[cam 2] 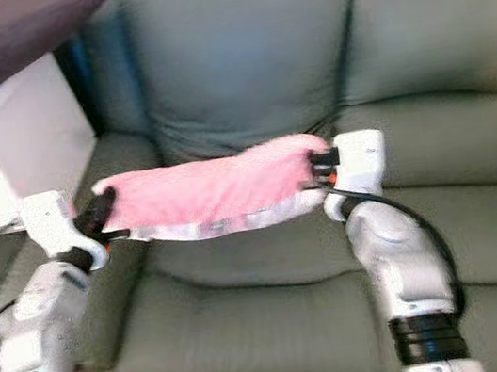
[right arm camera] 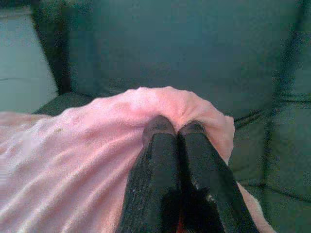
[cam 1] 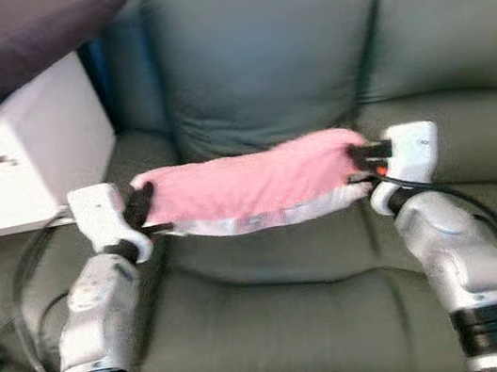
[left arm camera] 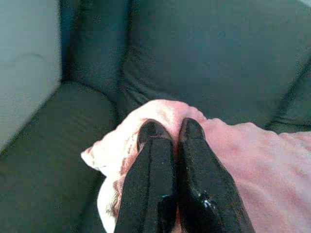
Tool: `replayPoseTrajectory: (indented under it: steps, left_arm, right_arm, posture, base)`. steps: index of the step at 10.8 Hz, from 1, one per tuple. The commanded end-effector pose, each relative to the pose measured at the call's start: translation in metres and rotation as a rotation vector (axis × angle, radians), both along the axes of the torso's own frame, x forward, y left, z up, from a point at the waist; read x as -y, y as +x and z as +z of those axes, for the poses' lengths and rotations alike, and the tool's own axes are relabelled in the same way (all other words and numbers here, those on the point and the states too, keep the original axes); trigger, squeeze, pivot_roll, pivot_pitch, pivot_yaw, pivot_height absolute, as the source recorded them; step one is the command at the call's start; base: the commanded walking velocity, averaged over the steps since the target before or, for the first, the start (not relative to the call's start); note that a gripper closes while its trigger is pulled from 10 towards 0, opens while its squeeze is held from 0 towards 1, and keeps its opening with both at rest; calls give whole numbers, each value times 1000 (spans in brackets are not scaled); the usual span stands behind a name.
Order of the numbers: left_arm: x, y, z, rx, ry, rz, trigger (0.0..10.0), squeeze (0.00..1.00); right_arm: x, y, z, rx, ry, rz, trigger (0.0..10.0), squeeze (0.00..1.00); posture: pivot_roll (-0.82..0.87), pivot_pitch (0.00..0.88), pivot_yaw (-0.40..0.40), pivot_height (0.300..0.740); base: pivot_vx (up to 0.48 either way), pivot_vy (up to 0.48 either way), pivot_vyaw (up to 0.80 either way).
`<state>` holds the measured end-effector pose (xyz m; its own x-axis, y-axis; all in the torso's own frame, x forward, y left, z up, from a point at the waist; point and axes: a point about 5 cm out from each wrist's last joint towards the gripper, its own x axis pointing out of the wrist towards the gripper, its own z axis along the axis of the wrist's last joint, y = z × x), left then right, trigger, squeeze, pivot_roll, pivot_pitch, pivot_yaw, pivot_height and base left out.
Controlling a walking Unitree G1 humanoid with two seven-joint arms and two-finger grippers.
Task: Move the pillow to the sofa
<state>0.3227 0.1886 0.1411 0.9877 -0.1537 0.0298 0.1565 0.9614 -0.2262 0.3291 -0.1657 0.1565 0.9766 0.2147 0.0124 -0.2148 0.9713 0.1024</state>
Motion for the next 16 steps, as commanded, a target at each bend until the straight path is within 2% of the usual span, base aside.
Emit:
replayPoseTrajectory:
  steps: [1,2,4,7,8,10,16]
  left_arm:
    - [3,0,6,28,-9,-11,5098,0]
    - [5,0,7,21,0,-21,7255,0]
    - [8,1,9,24,-2,-35,8000,0]
    - [10,3,12,33,-3,-58,7216,0]
    - [10,3,12,32,-4,-63,6627,0]
    - [12,3,12,30,-5,-71,6627,0]
    - [14,2,10,21,-4,-81,6824,0]
  right_arm:
    - [6,1,3,18,4,-17,10000,0]
    - [6,1,3,19,2,-21,10000,0]
    - [7,2,3,22,1,-25,10000,0]
    - [8,3,4,28,-1,-30,10000,0]
    - [8,3,4,30,0,-31,10000,0]
    - [9,3,3,30,0,-34,10000,0]
    - [9,2,3,31,2,-39,10000,0]
  posture:
    - [-81,99,44,740]
    - [-81,96,45,740]
    - [-83,90,48,740]
    - [-83,80,52,740]
    - [-83,77,54,740]
    - [-81,79,54,740]
    - [-85,87,57,740]
  base:
    - [0,0,0]
    - [0,0,0]
    - [0,0,0]
    - [0,0,0]
    - [0,0,0]
    - [0,0,0]
    - [-313,0,0]
